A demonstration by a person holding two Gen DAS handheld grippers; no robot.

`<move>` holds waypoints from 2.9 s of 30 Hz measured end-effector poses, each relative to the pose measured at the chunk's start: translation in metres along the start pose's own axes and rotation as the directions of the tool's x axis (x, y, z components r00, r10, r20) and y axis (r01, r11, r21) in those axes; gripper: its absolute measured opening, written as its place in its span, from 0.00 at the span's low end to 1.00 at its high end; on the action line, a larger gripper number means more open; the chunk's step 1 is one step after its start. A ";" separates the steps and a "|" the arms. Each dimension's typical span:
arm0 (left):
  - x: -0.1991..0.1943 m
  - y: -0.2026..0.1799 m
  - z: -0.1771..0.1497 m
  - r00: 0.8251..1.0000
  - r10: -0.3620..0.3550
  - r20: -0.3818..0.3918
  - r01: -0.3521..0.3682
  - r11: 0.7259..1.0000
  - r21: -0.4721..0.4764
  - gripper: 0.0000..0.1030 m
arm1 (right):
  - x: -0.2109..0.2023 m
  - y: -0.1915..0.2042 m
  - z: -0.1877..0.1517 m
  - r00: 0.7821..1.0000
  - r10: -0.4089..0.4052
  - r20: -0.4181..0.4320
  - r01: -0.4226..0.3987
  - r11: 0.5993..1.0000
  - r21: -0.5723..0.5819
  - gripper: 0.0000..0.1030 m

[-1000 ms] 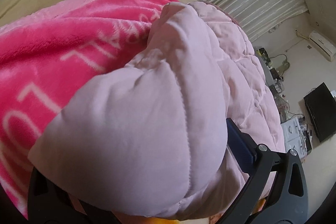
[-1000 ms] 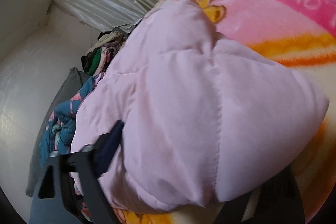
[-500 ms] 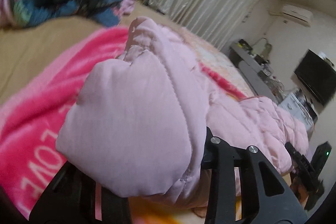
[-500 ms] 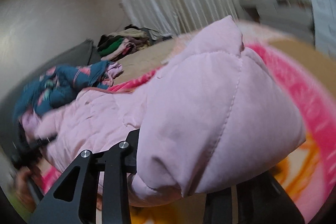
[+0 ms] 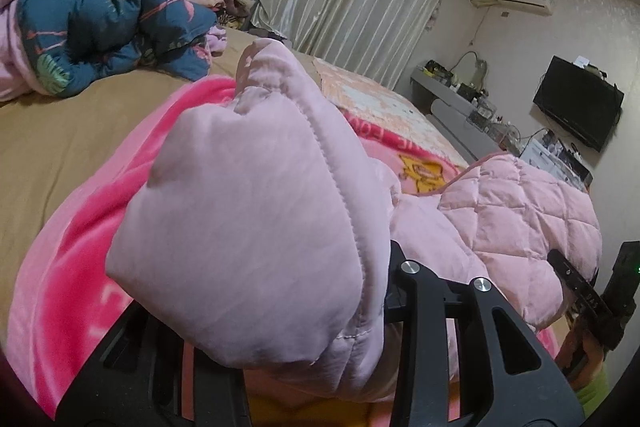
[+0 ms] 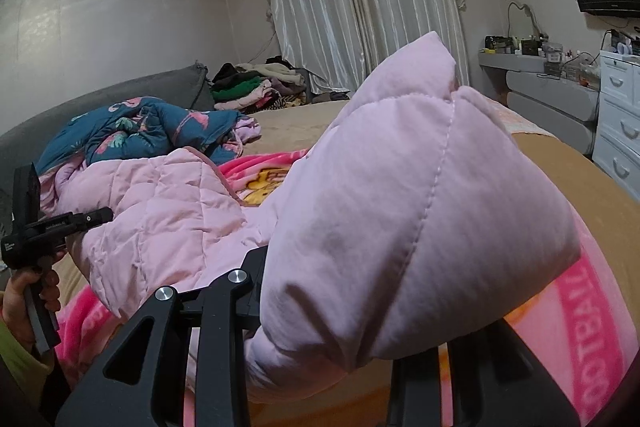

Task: Fold large clothes
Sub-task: 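Lift and fold the held jacket side over the rest with both tools, then open both tools and release the folded jacket onto the blanket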

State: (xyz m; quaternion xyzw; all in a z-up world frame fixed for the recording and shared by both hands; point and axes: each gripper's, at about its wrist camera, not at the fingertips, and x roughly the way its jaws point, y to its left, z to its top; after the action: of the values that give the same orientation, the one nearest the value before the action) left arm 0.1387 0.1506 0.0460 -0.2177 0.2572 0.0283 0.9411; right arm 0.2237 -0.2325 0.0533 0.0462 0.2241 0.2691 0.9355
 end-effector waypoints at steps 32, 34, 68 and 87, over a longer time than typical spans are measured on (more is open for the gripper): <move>-0.032 0.028 -0.060 0.992 0.100 -0.082 -0.098 0.995 0.025 0.32 | -0.058 -0.012 -0.068 0.995 -0.064 -0.078 0.079 0.975 0.208 0.33; -0.028 0.030 -0.060 0.990 0.110 -0.090 -0.109 0.994 0.018 0.34 | -0.053 -0.022 -0.070 0.993 -0.066 -0.103 0.090 0.962 0.258 0.35; -0.014 0.037 -0.066 0.978 0.152 -0.140 -0.158 0.987 -0.027 0.42 | -0.082 -0.002 -0.079 0.902 -0.418 -0.108 0.432 0.876 0.215 0.94; -0.021 0.037 -0.069 0.978 0.148 -0.148 -0.152 0.988 -0.017 0.44 | 0.014 0.081 -0.058 0.926 -0.156 -0.343 0.119 0.985 -0.127 0.94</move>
State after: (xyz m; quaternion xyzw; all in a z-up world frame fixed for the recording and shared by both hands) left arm 0.0819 0.1558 -0.0116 -0.2127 0.3407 0.0867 0.9117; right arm 0.1694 -0.1579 0.0125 -0.0670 0.3760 0.2178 0.8982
